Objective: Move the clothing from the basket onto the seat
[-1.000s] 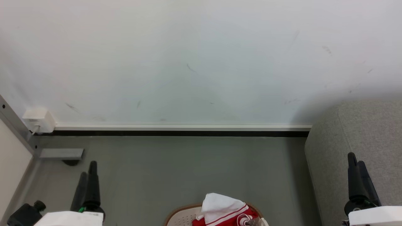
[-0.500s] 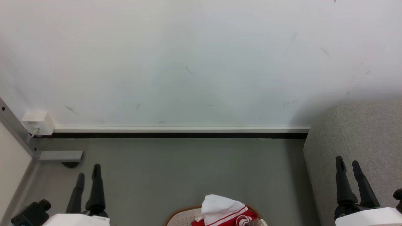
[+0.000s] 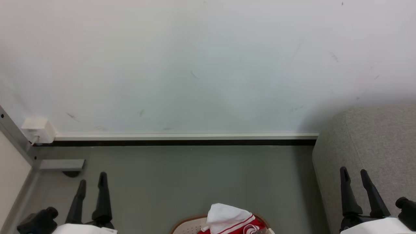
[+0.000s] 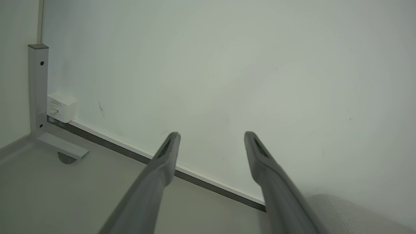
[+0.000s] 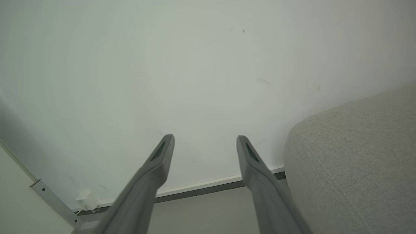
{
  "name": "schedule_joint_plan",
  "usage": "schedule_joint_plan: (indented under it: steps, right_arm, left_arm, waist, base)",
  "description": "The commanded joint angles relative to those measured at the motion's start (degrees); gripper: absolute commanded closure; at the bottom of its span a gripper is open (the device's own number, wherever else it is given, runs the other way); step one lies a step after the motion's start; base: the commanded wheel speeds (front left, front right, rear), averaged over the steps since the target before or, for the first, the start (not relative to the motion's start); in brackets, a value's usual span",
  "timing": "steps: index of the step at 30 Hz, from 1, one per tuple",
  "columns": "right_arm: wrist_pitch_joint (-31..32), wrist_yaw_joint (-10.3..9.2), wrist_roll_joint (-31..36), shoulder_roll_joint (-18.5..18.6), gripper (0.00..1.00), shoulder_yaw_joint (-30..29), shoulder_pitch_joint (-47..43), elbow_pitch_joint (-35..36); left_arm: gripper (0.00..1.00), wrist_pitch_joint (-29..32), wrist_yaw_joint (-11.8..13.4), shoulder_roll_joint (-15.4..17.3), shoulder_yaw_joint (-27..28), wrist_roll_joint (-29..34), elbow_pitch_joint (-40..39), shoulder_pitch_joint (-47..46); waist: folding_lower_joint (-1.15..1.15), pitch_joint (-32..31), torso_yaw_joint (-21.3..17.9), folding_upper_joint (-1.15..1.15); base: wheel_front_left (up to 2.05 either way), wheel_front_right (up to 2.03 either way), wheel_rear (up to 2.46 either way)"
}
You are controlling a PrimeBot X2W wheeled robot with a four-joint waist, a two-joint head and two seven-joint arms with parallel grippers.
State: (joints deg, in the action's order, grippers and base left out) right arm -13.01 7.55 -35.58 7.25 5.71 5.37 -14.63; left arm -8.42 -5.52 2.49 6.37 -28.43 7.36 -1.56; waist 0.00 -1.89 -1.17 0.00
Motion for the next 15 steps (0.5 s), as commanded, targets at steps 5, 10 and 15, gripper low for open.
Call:
schedule_joint_plan:
  steps: [5, 10, 15]
  right_arm:
    - [-0.60, -0.07, 4.79, -0.48, 0.00, -0.26, 0.87, 0.07]
    - [-0.73, -0.08, 7.76, -0.88, 0.00, -0.27, 0.79, -0.17]
    - [-0.94, -0.08, 10.68, -1.20, 0.00, -0.46, 0.84, -0.37]
  left_arm:
    - [0.00, -1.28, -0.39, 0.61, 0.02, 4.52, -0.54, 0.39]
    - [0.00, -2.03, -0.57, 0.62, 0.21, 6.77, -0.89, 0.61]
    - [0.00, -2.58, -0.83, 0.62, 0.32, 9.44, -1.09, 0.79]
  waist:
    - [0.00, -0.20, -0.21, 0.00]
    - [0.00, -0.37, -0.34, 0.00]
    - [0.00, -0.47, -0.44, 0.00]
  base:
    - [0.00, 0.00, 0.00]
    - [0.00, 0.00, 0.00]
    - [0.00, 0.00, 0.00]
